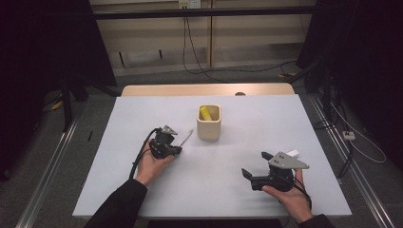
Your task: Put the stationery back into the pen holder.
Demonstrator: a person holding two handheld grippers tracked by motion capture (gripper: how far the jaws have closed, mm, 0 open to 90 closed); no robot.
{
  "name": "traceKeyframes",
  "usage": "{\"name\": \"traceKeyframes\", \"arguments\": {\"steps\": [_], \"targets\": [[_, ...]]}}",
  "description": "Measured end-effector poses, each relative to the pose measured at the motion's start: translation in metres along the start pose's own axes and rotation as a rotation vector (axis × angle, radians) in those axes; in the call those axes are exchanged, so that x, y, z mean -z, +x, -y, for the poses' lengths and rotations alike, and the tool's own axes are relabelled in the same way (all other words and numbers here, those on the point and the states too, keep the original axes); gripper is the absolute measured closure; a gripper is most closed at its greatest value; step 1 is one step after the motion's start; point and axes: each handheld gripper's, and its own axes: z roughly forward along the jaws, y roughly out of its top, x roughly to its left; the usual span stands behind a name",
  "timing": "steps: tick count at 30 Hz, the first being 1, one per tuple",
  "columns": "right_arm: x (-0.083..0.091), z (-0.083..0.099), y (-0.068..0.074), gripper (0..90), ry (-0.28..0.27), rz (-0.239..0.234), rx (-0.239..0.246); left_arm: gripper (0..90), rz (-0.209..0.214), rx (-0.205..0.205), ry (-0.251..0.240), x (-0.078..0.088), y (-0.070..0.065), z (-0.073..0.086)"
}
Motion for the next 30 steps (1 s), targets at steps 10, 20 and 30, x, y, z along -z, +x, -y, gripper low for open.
{"name": "traceKeyframes", "arguments": {"steps": [10,20,30], "targets": [[0.000,0.000,0.000,4.7,0.001,-0.003,0.003,90.0,0.000,0.020,0.002,0.006,0.008,0.006],[0.000,0.000,0.000,4.7,-0.002,-0.002,0.005,90.0,0.037,-0.010,-0.034,0.015,0.000,0.005],[0.000,-0.001,0.000,4.7,-0.003,-0.004,0.003,61.7,0.055,0.022,-0.098,0.026,0.009,0.001]]}}
